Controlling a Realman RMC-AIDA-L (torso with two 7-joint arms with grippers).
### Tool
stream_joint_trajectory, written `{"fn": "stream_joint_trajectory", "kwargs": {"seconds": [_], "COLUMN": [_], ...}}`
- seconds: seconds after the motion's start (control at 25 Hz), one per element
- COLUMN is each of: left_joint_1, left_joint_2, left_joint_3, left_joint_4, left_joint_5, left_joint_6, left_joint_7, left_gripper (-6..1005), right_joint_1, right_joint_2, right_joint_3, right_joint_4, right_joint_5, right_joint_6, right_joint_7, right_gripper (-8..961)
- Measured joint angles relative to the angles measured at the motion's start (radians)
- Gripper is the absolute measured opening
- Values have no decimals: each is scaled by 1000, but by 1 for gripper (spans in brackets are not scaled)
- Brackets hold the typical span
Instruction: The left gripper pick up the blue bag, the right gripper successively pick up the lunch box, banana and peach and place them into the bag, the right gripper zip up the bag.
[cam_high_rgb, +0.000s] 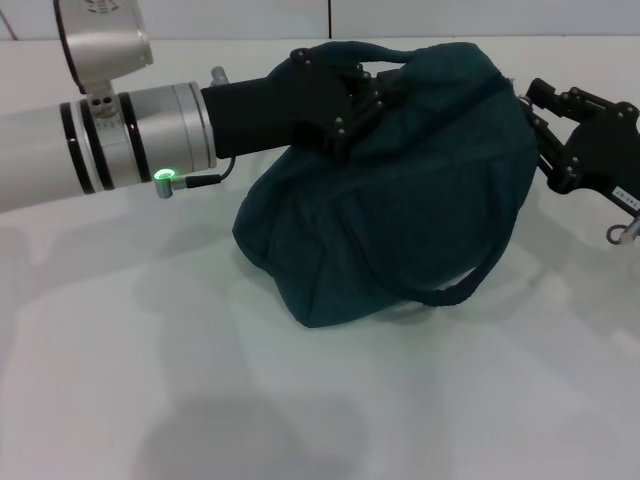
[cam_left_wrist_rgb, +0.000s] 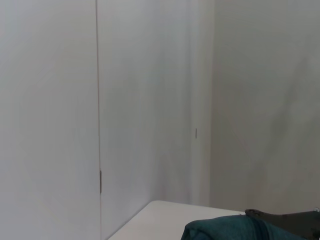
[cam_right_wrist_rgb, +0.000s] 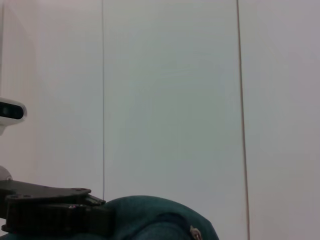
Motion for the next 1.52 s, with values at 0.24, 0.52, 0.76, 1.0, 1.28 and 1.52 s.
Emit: {"fn": "stream_joint_trajectory", "kwargs": {"seconds": [0.24,0.52,0.76,1.0,1.28,1.52], "left_joint_1": [2,4,5,4,4,-1], "left_joint_2": [0,0,0,0,1,4], "left_joint_3": [0,0,0,0,0,0], "left_joint_4": [0,0,0,0,0,0], "left_joint_5": [-1,-2,-2,-4,-19,-38], "left_joint_6": [2,3,3,2,5,7], "left_joint_7": [0,1,1,1,0,-9], "left_gripper": [50,53,56,58,61,64], "right_joint_1": [10,6,-8,-21,-17,-6], "right_joint_2": [1,3,3,4,4,3], "right_joint_3": [-5,-5,6,66,118,114], "right_joint_4": [0,0,2,18,48,49], "right_joint_5": [-14,-27,-20,-18,-23,-79], "right_joint_6": [-2,-20,-49,-43,47,108], "right_joint_7": [-6,-12,-57,-53,-6,28], "right_gripper": [276,272,160,9,20,34]}}
